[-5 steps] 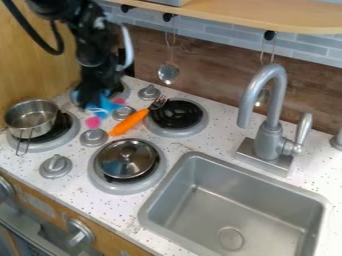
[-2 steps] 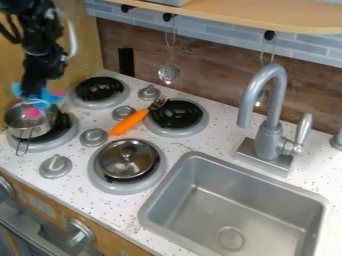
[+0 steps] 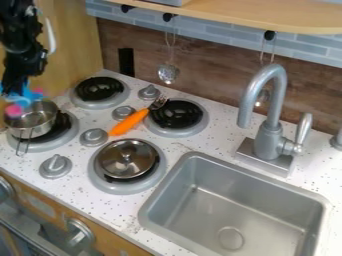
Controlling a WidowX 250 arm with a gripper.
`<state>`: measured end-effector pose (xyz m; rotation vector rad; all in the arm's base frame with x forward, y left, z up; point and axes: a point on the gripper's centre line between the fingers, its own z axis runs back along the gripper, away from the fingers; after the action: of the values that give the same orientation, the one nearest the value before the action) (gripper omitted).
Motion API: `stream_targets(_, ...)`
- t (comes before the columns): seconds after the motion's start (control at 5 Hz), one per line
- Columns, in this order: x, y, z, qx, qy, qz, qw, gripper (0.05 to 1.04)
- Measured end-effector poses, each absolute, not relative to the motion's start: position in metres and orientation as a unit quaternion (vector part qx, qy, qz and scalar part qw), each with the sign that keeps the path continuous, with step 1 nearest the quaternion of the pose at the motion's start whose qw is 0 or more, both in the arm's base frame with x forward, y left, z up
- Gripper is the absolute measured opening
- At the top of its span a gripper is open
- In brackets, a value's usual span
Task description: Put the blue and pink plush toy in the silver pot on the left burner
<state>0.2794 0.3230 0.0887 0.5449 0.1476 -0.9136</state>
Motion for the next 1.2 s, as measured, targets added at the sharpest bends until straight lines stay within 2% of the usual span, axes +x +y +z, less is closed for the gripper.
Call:
stream_targets(0.4, 0.292, 0.335, 0.049, 0.237, 0.078, -0.457, 0.854, 0.22)
stream_targets(0.8, 0.295, 0.337, 0.046, 0.246, 0.07, -0.446, 0.858, 0.249)
stream_targets(1.0, 0.294, 0.334, 0.041, 0.249, 0.073, -0.435, 0.862, 0.52)
stream_targets(1.2, 0.295, 0.332, 0.043, 0.248, 0.075, -0.435, 0.862, 0.833)
